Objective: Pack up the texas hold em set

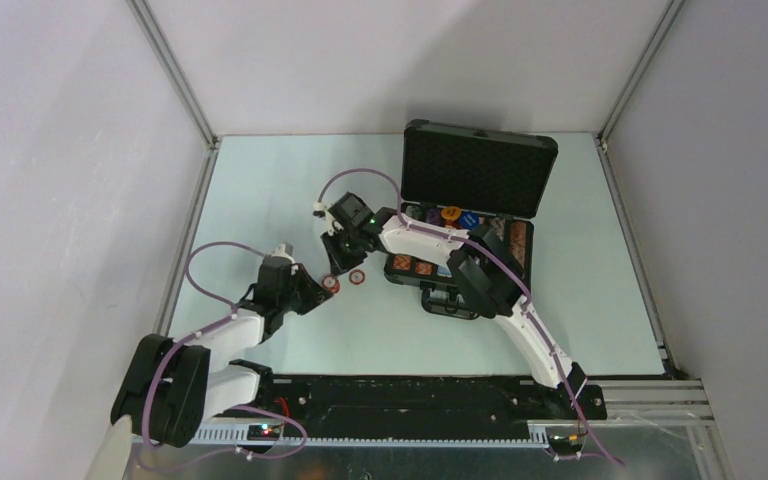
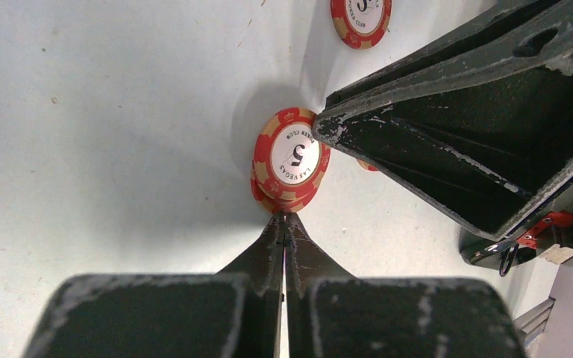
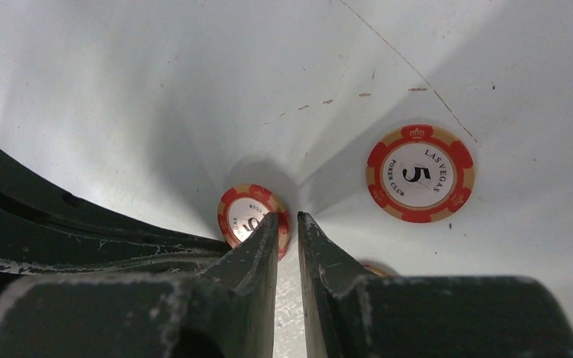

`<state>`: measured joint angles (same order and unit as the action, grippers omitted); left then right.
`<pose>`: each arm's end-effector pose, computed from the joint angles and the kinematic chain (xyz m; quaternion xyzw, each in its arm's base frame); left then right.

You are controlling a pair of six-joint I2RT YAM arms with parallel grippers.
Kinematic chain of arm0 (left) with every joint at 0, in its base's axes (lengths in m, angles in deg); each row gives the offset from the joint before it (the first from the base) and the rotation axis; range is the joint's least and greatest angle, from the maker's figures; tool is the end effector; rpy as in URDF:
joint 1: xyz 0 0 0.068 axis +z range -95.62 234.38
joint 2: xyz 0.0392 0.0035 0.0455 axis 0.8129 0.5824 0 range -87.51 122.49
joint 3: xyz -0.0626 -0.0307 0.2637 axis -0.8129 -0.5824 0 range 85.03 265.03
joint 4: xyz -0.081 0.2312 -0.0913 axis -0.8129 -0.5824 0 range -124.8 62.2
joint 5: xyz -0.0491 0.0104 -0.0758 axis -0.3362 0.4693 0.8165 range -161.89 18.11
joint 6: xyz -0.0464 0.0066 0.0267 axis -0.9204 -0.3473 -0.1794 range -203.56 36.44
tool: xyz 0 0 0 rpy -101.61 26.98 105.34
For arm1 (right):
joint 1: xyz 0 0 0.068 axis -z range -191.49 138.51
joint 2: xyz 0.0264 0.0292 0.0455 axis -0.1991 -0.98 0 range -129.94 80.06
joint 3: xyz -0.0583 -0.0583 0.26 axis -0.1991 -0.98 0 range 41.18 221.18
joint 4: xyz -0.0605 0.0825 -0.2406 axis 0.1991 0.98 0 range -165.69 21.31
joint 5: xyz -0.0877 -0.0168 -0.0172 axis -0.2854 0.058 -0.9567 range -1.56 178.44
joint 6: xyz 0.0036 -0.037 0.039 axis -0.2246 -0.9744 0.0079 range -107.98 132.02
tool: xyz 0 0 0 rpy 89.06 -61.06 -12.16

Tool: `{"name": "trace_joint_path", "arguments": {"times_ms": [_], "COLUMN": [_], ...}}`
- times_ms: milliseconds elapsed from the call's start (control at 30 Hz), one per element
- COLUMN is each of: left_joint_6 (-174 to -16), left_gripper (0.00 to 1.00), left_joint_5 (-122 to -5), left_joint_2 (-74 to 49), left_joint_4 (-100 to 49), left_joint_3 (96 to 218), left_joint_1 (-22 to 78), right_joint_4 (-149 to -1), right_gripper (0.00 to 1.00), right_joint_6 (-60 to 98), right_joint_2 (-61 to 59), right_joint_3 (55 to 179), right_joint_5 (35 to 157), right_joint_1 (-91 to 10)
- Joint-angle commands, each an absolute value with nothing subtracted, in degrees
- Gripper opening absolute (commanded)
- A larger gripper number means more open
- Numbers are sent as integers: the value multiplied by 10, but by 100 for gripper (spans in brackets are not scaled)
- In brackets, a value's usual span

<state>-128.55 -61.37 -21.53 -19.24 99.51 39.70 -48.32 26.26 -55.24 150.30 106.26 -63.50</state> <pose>0.1839 -0.0549 0.1259 -0.2033 0.8908 -0.2708 0.3030 0.3103 0.4151 0.1582 -0.3496 0.8722 0.2921 0.1783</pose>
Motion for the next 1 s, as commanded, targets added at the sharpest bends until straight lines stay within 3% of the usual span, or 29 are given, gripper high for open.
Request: {"name": "trace_joint_path", "arguments": {"times_ms": [0,700,967], "left_joint_6": [-1273,-1273,-1261], "left_gripper": [0,0,0], "left_joint_5": [-625,-616,-627], "left_joint_2": [-212,-302,-427], "left_joint_4": [-201,-257,-401], "left_joint_3": [1004,1006,1054], "left_joint_1": [394,394,395], "right_joint_4": [-494,-657,-583], "right_gripper": [20,27,48], "right_joint_6": [251,288,309], "right_joint_2": [-511,-410,-424], "right_joint_3": [1488,1372,1408], "right_joint_5": [1056,1006,969], "right_joint_1": [-637,-625,-607]}}
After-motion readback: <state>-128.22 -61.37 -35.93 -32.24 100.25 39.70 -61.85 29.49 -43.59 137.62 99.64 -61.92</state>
